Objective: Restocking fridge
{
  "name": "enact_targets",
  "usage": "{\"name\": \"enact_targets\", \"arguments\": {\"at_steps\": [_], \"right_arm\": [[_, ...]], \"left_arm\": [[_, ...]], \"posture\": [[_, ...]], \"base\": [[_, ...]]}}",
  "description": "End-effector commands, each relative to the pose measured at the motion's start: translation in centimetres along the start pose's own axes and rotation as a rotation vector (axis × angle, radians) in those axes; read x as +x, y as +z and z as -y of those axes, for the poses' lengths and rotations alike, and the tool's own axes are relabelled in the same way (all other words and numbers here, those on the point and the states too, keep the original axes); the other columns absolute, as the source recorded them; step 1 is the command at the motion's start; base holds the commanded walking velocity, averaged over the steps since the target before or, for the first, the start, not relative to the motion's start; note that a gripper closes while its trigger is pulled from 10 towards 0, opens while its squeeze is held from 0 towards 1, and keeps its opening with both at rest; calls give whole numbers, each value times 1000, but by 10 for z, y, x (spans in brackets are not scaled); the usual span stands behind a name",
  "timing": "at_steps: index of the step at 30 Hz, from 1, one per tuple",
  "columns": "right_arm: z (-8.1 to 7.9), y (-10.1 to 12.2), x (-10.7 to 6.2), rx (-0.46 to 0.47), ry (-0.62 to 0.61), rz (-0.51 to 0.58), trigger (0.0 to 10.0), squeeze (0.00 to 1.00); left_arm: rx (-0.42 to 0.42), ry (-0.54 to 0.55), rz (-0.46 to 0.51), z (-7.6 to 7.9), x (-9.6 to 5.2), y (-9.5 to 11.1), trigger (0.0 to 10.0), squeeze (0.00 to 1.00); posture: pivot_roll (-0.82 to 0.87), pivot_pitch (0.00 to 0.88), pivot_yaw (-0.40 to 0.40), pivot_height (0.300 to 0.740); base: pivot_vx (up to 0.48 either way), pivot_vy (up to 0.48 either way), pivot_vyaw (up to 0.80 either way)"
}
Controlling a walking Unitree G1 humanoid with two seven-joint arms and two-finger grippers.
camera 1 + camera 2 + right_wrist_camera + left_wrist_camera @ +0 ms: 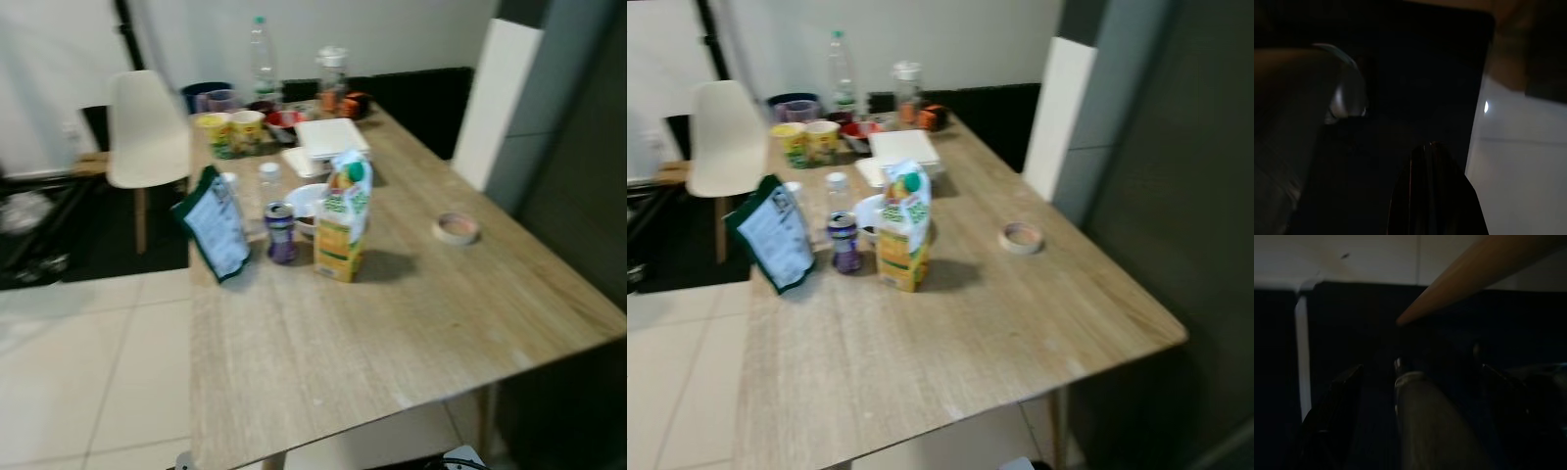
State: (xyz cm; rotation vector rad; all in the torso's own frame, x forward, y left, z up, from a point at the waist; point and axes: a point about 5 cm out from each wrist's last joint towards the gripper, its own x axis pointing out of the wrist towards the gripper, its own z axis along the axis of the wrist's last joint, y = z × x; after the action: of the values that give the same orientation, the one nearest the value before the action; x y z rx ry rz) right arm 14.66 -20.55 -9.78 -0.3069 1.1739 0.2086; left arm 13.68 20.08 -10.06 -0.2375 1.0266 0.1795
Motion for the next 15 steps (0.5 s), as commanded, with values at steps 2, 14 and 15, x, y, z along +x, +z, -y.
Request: {"name": "enact_targets", "arguments": {"at_steps": [2, 14, 15], "right_arm": [[0, 1, 0, 10, -4, 9, 10000, 0], [1, 1, 0, 10, -6, 10, 10000, 0], [0, 1, 0, 10, -6, 10, 10000, 0]], "left_arm": [[-25, 57, 11, -11, -2, 1, 10000, 0], [-358, 407, 158, -74, -16, 25, 10000, 0], [-408, 441, 196, -83, -19, 32, 10000, 0]], "posture": [[-90, 0, 13, 740], [-87, 0, 12, 740], [-87, 0, 12, 740]], "base": [[0, 0, 0], [0, 0, 0], [0, 0, 0]]}}
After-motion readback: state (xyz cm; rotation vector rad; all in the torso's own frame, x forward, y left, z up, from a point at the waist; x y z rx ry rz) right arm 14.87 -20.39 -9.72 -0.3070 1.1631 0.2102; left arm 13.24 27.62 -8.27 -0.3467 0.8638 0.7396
